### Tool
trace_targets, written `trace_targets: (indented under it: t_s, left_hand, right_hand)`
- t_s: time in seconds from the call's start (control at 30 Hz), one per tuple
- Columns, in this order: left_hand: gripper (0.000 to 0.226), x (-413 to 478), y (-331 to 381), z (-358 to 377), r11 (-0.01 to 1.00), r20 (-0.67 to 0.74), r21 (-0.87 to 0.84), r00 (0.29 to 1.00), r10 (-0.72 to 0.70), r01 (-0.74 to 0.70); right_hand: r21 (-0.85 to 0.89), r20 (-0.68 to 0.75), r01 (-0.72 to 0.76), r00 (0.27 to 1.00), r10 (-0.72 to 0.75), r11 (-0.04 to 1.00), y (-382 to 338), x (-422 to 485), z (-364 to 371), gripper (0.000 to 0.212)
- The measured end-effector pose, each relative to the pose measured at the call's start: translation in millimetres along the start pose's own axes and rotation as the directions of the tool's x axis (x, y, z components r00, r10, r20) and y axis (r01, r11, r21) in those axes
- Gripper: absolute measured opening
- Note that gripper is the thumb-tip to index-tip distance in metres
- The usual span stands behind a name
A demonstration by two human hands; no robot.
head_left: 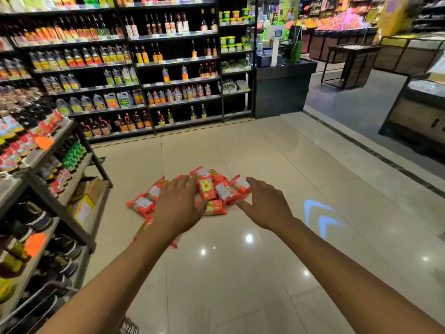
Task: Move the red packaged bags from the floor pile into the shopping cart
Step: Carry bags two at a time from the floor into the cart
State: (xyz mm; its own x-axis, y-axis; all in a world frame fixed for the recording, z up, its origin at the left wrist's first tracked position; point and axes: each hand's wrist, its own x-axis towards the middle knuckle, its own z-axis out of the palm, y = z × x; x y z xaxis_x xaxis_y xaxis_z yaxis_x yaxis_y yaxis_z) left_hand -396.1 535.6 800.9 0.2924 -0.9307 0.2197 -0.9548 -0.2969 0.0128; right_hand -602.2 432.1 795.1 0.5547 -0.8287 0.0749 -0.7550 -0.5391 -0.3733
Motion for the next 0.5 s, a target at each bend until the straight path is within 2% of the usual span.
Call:
trace_targets:
  t_s: [0.27,0.5]
  left_hand:
    - [0.078,83,9,48,0.999,0.056,-0.050,0.998,-0.016,0.019]
    - [0.082,204,-2,106,0.990,0.081,-0.131,0.996,-0.046,0.056]
  right_hand:
    - [-0.001,0.060,-0.026,0.998,0.026,1.000,41,78,12,0.069]
    - [-0.069,0.088,-0.058,0.994,0.064,0.996,75,188,20,0.069]
